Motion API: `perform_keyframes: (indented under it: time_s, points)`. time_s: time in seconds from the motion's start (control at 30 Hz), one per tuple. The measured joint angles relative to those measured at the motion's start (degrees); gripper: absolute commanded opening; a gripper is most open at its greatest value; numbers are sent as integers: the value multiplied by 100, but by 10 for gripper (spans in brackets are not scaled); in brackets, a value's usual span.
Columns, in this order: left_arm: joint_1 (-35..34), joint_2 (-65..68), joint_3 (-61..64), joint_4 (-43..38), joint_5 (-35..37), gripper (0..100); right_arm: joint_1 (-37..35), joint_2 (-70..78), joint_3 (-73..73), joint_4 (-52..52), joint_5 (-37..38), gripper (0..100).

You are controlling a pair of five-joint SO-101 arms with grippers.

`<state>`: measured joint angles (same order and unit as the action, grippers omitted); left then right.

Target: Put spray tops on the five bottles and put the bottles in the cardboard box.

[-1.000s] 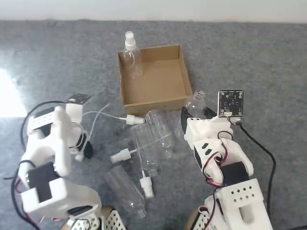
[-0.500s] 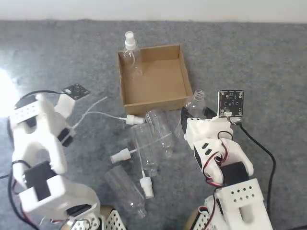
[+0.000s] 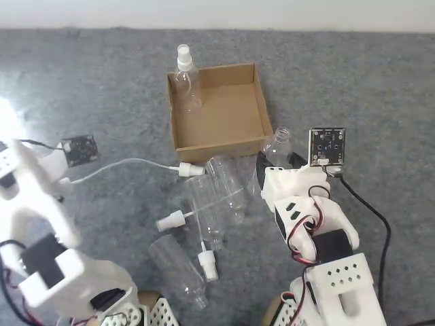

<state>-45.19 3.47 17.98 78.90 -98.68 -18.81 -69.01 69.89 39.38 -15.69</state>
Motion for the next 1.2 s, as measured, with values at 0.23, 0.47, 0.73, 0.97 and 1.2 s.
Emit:
perform_keyframes:
  time_s: [0.23,0.47,0.73,0.97,1.2]
  points:
    - [-202,0,176,-738,-607,47,0,0,0,0,0,56]
    - [-492,0,1345,-2629,-1187,103,0,0,0,0,0,56]
    - [-615,-9,2251,-4501,-1275,217,0,0,0,0,0,56]
    - [-633,-9,2303,-4695,-1240,220,0,0,0,0,0,56]
    - [-712,-229,2321,-4607,-615,218,0,0,0,0,0,56]
